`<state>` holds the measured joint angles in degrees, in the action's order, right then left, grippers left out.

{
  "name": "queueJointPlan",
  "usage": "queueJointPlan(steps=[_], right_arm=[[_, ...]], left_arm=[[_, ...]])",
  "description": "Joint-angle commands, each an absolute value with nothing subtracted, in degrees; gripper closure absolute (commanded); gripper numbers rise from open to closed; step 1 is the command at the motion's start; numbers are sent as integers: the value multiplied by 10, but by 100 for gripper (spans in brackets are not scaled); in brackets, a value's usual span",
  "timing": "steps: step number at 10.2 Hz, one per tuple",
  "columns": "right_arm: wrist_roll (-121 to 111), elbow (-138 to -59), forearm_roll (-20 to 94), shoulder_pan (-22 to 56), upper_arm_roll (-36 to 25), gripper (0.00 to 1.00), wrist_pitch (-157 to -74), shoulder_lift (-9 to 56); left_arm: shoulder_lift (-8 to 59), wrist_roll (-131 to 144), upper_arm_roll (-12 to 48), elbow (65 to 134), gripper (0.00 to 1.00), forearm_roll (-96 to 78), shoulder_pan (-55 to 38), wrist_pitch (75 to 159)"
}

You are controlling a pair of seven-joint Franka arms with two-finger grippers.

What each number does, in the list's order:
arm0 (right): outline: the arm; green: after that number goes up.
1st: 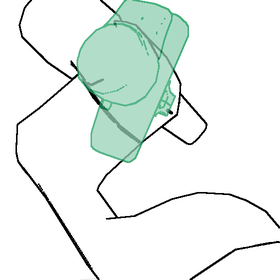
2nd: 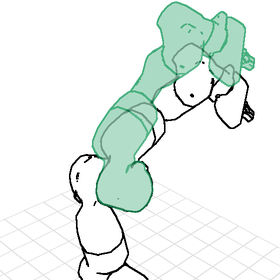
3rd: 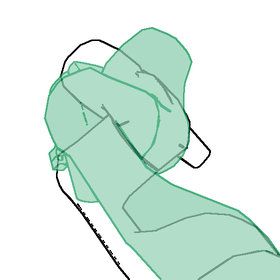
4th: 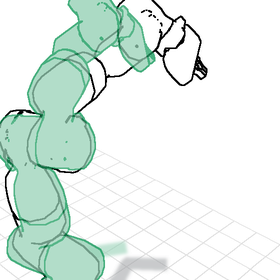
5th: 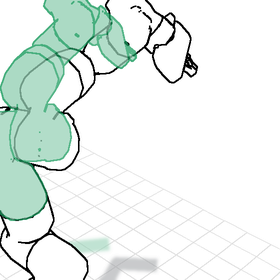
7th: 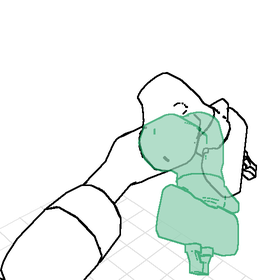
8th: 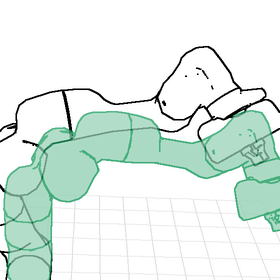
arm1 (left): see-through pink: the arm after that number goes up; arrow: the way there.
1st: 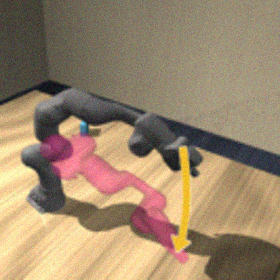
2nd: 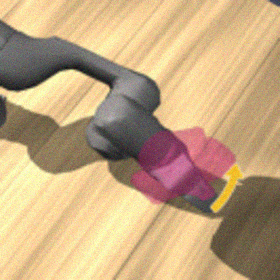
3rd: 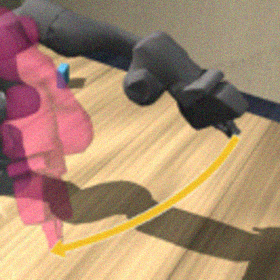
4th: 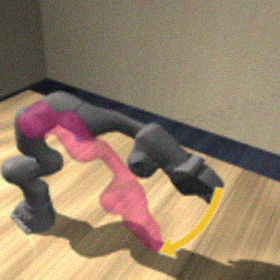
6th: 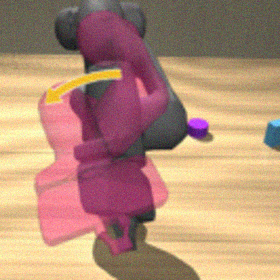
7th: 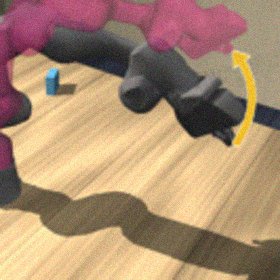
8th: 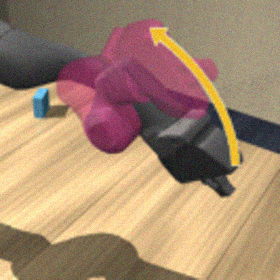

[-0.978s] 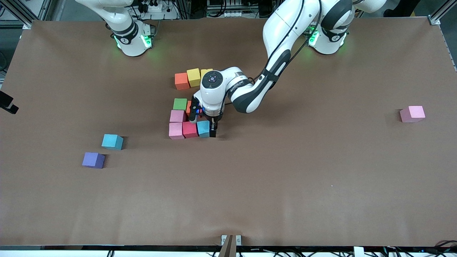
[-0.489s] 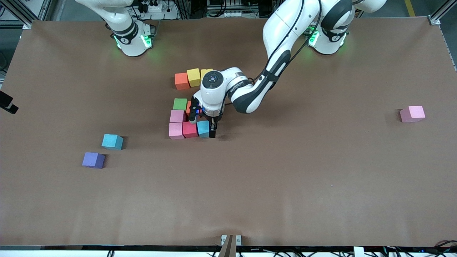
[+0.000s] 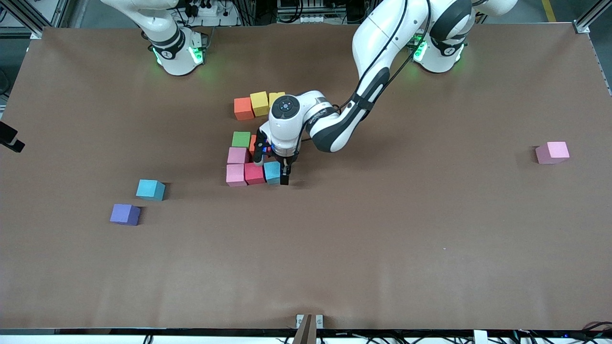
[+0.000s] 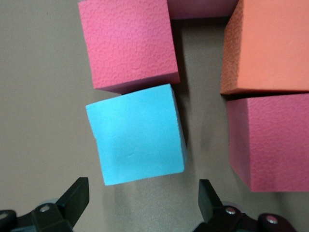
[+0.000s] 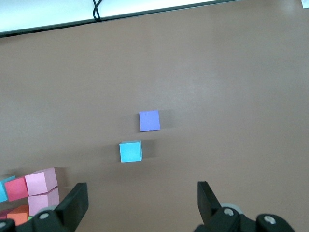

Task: Form number 2 with 11 blocks
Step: 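Open the left gripper to release the cyan cube and lift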

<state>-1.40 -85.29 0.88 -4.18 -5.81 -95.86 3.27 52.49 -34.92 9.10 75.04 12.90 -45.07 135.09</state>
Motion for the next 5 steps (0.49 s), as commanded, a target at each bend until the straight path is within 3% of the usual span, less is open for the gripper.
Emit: queueJointPlan(steps=[1,5], right_arm=[[-10,-853,11,-47,-52,0,-953,25],[-10,-853,11,-47,-53,0,-953,25]], left_arm=[[528,-366,93,748,0,143,-439,1355],[532,-378,94,744,0,137,-429,1356]])
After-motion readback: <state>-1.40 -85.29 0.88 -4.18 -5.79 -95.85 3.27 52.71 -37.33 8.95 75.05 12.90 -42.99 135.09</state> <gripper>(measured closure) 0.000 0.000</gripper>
